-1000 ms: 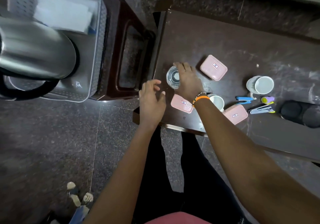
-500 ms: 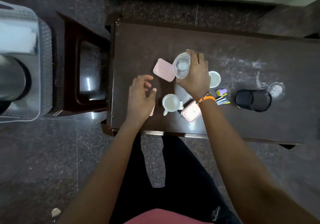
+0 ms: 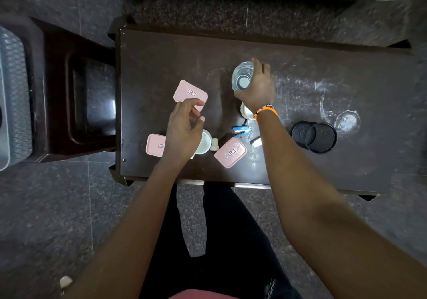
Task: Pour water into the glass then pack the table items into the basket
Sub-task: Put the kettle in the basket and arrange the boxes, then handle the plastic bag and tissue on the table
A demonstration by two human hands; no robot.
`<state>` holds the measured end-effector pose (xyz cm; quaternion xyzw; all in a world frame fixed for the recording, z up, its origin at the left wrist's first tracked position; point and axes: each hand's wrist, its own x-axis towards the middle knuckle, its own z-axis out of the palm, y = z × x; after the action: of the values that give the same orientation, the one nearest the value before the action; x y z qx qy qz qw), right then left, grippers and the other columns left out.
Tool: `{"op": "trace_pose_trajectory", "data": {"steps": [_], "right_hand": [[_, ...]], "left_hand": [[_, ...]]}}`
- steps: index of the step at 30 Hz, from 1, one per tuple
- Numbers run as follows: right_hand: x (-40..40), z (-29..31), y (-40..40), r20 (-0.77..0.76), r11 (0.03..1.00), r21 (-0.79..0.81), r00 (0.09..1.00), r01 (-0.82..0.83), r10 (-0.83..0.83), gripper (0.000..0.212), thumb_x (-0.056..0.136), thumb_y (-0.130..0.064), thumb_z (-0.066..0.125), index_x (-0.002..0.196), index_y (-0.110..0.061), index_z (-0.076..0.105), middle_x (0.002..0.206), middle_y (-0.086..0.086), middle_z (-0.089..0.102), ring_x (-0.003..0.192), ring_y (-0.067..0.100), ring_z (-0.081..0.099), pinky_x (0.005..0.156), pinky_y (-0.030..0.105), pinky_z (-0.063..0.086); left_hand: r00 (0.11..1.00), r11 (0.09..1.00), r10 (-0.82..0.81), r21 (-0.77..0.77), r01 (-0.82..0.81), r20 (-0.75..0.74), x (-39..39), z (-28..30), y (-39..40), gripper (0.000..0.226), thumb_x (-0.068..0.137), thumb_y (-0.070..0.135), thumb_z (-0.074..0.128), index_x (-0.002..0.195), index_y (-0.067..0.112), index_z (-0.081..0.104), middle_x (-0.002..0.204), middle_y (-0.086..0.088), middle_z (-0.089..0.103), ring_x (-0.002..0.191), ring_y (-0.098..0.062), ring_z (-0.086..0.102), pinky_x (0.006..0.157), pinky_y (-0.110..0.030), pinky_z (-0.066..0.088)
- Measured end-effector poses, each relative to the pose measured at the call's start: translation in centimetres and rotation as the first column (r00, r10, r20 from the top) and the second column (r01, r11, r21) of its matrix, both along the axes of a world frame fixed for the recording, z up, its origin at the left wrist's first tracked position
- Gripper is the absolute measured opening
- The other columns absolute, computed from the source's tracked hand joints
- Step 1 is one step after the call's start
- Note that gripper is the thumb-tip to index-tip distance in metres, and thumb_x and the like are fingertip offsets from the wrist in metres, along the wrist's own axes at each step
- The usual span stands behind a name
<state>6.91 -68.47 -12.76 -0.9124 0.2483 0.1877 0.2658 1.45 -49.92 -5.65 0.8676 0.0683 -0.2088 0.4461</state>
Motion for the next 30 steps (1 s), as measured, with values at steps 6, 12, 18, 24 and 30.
{"op": "trace_pose_trajectory", "data": {"steps": [6, 12, 18, 24, 30], "right_hand": [[-0.2, -0.8, -0.1, 0.025, 0.999, -0.003, 0.999, 0.034, -0.034, 0.093, 0.066, -0.026, 0.078, 0.145, -0.019, 0.029, 0.146, 0.007, 0.034, 0.134, 0.030, 0.037, 0.097, 0.040, 0.046], [-0.5, -0.5, 0.5, 0.001, 1.000, 0.020, 1.000, 0.014, -0.014, 0.099, 0.073, -0.027, 0.076, 0.150, -0.016, 0.015, 0.157, 0.008, 0.019, 0.145, 0.028, 0.021, 0.114, 0.041, 0.027], [-1.2, 1.8, 6.6, 0.093, 0.977, -0.028, 0.972, -0.212, 0.214, 0.072, 0.083, -0.025, 0.065, 0.144, -0.007, 0.030, 0.154, 0.009, 0.030, 0.146, 0.025, 0.021, 0.121, 0.034, 0.015], [-0.8, 6.1, 20.1, 0.248, 0.889, 0.227, 0.906, -0.398, 0.343, 0.039, 0.084, -0.016, 0.063, 0.123, -0.010, 0.060, 0.126, 0.010, 0.061, 0.118, 0.026, 0.054, 0.101, 0.029, 0.038], [1.9, 8.9, 33.8, 0.376, 0.776, 0.352, 0.839, -0.522, 0.394, 0.028, 0.084, -0.004, 0.058, 0.112, -0.005, 0.066, 0.112, 0.012, 0.064, 0.105, 0.025, 0.061, 0.093, 0.032, 0.047]], "left_hand": [[1.000, 1.000, 0.017, 0.001, -0.017, -0.019, 0.0, -0.4, -0.6, 0.030, 0.084, -0.002, 0.054, 0.109, 0.013, 0.059, 0.094, 0.002, 0.051, 0.081, -0.010, 0.052, 0.079, -0.022, 0.044], [0.994, 0.995, 0.097, -0.015, -0.098, -0.042, 0.1, -0.3, 0.3, 0.031, 0.084, -0.003, 0.054, 0.111, 0.013, 0.059, 0.095, -0.001, 0.052, 0.077, -0.002, 0.052, 0.072, -0.001, 0.036], [0.974, 0.972, 0.219, -0.074, -0.222, -0.053, 0.2, 0.6, 4.6, 0.031, 0.085, 0.000, 0.055, 0.112, 0.014, 0.058, 0.095, -0.003, 0.052, 0.076, 0.002, 0.050, 0.069, 0.002, 0.036], [0.869, 0.856, 0.491, -0.152, -0.495, -0.062, 0.2, 2.3, 13.7, 0.030, 0.087, 0.001, 0.052, 0.113, 0.015, 0.056, 0.086, 0.008, 0.052, 0.077, 0.001, 0.050, 0.073, -0.004, 0.040], [0.693, 0.670, 0.719, -0.212, -0.711, -0.051, 1.1, 3.6, 24.1, 0.028, 0.090, 0.004, 0.048, 0.107, 0.026, 0.054, 0.088, 0.010, 0.052, 0.082, -0.005, 0.051, 0.079, -0.022, 0.046]]}}
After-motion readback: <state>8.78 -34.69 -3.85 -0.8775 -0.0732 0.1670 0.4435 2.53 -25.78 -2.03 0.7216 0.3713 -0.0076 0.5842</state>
